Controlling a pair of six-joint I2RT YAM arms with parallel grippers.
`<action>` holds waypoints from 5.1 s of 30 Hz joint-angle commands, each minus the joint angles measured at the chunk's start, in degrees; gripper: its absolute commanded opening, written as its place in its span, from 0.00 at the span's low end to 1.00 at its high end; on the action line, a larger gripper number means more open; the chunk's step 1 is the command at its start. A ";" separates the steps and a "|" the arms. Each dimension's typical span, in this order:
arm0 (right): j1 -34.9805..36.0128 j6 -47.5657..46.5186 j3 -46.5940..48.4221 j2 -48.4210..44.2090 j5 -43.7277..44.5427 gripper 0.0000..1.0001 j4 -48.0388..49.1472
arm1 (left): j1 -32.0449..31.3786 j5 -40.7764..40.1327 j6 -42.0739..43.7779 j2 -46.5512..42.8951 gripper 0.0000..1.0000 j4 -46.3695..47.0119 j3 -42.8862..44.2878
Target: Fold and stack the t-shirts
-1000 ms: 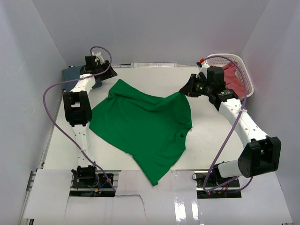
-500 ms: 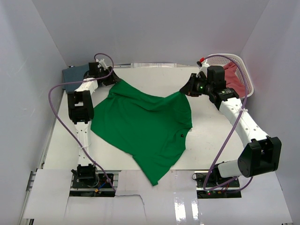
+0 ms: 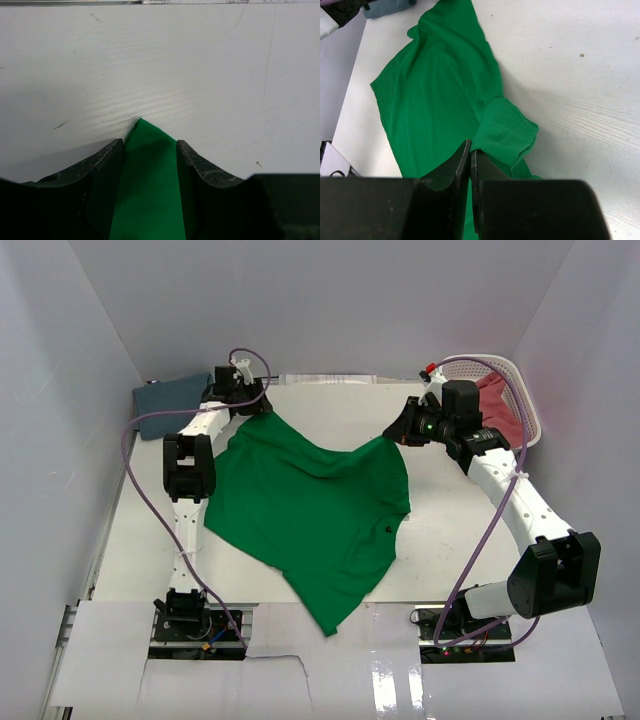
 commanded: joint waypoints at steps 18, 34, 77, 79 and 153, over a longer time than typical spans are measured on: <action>-0.24 -0.59 0.40 -1.81 -1.80 0.08 0.91 | -4.80 -19.12 8.54 1.68 0.31 -7.14 2.41; -0.15 -4.27 2.86 0.38 4.08 0.08 -5.06 | -4.89 -12.87 3.97 0.20 0.00 -9.69 7.60; -0.32 -15.97 45.73 -10.43 17.72 0.08 -20.80 | 0.48 -32.30 -11.15 -91.74 0.00 -8.72 -50.05; -0.32 -15.53 47.59 -8.32 16.31 0.08 -19.92 | 0.48 -32.74 -10.97 -92.97 0.00 -9.16 -50.76; -4.19 -11.58 34.77 -40.13 2.60 0.08 8.21 | -0.75 -31.86 -10.88 -127.25 0.00 -10.04 -58.06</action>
